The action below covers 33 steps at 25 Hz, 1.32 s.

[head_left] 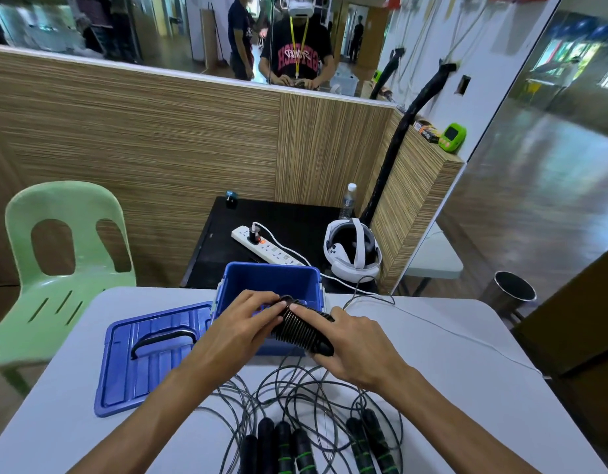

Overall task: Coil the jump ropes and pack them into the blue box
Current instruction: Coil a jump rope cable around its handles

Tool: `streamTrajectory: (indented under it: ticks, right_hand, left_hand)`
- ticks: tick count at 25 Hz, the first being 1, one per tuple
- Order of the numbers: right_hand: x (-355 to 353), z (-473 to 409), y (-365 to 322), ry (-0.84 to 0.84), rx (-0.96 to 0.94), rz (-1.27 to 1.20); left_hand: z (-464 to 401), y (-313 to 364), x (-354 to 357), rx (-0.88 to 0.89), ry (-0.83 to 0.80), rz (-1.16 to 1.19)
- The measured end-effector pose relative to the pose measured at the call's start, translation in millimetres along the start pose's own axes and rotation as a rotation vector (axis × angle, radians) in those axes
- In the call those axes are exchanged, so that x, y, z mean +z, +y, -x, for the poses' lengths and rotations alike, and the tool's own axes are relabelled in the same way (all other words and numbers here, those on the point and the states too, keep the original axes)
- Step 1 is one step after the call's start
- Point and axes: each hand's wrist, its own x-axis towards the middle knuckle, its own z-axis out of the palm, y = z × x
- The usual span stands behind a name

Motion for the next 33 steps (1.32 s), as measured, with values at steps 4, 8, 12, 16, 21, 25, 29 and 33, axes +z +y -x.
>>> streamTrajectory:
  ticks: [4,8,12,16,21,25,29,33]
  right_hand:
    - [2,1,0,0.017,0.005,-0.001]
    - [1,3,3,0.080,-0.021,0.078]
    - [2,4,6,0.120,-0.029,0.130]
    - [5,3,3,0.146,-0.037,0.170]
    - [8,0,1,0.166,-0.029,0.197]
    - [9,0,2,0.163,-0.024,0.228]
    - [14,2,1,0.146,-0.019,0.240]
    - [14,2,1,0.141,0.007,0.234]
  left_hand:
    - [-4,4,3,-0.060,-0.026,0.029]
    - [-16,4,1,-0.096,-0.058,0.007]
    - [-23,7,-1,-0.164,-0.051,0.034]
    - [-26,18,2,-0.301,0.017,0.038]
    - [-29,28,10,-0.343,0.020,-0.030]
    - [-33,32,14,-0.330,0.001,-0.064]
    - [-29,40,20,-0.387,-0.015,0.091]
    - [-35,40,30,-0.545,0.115,0.252]
